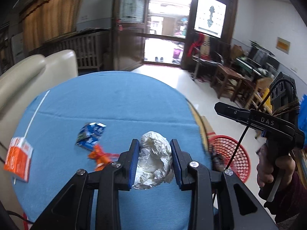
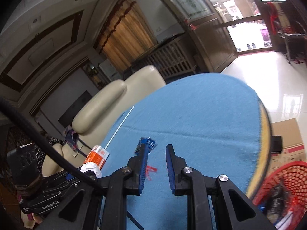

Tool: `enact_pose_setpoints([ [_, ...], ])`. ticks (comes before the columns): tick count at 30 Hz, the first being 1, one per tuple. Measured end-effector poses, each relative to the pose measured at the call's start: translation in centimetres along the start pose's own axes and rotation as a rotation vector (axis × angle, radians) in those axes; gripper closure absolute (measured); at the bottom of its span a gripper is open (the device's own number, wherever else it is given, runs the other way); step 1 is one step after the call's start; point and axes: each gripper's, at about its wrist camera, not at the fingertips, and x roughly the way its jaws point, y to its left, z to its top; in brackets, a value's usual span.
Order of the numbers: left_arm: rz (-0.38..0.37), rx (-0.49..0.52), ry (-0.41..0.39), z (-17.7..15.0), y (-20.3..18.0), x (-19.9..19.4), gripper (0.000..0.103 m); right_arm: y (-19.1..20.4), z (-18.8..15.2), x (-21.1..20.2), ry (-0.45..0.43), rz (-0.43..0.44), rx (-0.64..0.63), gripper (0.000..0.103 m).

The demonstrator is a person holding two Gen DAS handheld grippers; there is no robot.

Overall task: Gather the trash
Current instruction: 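Carry the tissue over the red basket and open the left gripper while the right follows empty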

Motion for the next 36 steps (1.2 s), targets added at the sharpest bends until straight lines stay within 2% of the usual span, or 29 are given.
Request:
enact_pose_setpoints([
  [5,-0.105,0.090,0.040,1.9,-5.9,1.8,0.069,-5.3,-0.3,-6.9,-0.095,-0.091,0.072,0.081],
  [8,-0.168,0.125,0.091,2.6,-9.4,3.8,0.069,-9.2,-1.3,-10.5,-0.127,-0.161,0.137,0.081],
  [14,-0.235,0.179,0.162,3.0,-14.6,6.8,0.068,-15.8,-4.0,-15.0,-0.120,-0.257,0.277,0.081],
  [17,-0.259,0.215,0.190,2.8,-17.1,8.0,0.068,-17.9,-4.8,-16.2,-0.103,-0.267,0.320,0.079],
  [26,-0.282,0.248,0.235,1.8,-19.0,9.8,0.068,-19.6,-6.4,-16.6,-0.111,-0.259,0.357,0.079],
  [36,-0.294,0.204,0.253,1.8,-19.1,10.4,0.065,-19.8,-6.2,-16.7,-0.108,-0.254,0.387,0.079],
])
